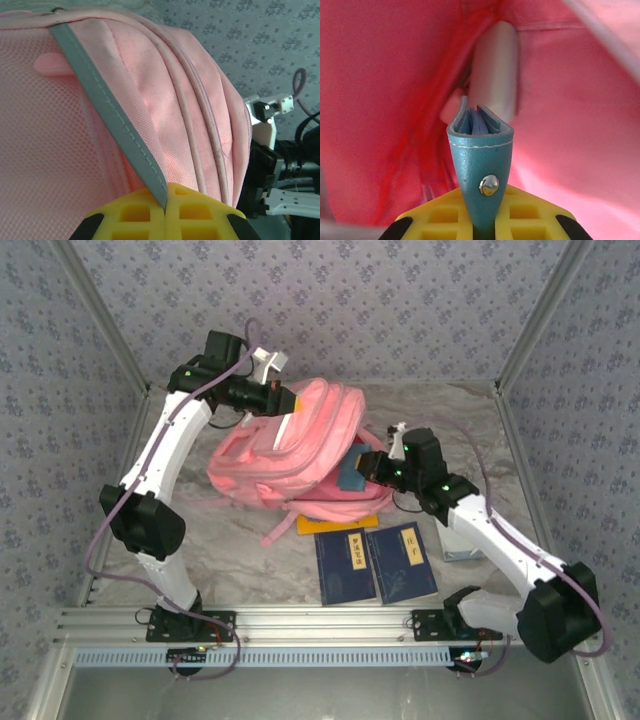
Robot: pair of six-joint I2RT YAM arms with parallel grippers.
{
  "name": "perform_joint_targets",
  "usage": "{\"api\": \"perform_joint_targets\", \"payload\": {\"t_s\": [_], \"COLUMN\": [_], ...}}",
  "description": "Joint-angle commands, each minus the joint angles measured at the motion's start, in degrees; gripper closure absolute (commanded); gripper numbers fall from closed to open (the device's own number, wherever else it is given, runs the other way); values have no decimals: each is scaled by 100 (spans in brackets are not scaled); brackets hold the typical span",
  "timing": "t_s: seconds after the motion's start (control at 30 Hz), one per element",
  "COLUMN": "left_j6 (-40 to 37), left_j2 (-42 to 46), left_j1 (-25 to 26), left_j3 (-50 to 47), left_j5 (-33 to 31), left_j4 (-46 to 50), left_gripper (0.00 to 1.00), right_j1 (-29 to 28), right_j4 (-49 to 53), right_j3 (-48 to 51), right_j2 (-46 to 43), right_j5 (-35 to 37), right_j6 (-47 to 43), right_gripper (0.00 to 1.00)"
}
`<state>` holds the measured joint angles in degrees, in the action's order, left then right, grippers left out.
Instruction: Pack the student bag
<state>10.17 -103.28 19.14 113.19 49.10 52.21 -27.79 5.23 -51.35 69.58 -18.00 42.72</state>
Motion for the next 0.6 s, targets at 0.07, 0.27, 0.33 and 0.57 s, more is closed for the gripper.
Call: {"api": "perform_joint_targets", "payload": {"t_s": [0.07, 0.27, 0.33, 0.57], "left_j6": [26, 71, 61, 193], "left_j2": [402, 535, 528, 274], "left_j1": [21, 20, 20, 11], "left_j3": [90, 2, 2, 162], "left_j5": [1136, 1362, 1389, 1529], "left_j4": [-820, -1011, -1038, -1185], "left_gripper": [100, 100, 100, 100], "right_j1": [-115, -302, -394, -1145], "right_j4": [-1738, -3542, -4168, -4223], "right_j3": [-169, -414, -498, -1354], "right_j2": [866, 2248, 2738, 3916], "right_j5": [-409, -837, -1025, -813], "right_j6": [1038, 2294, 2791, 2971], "right_gripper": [100, 100, 100, 98]}}
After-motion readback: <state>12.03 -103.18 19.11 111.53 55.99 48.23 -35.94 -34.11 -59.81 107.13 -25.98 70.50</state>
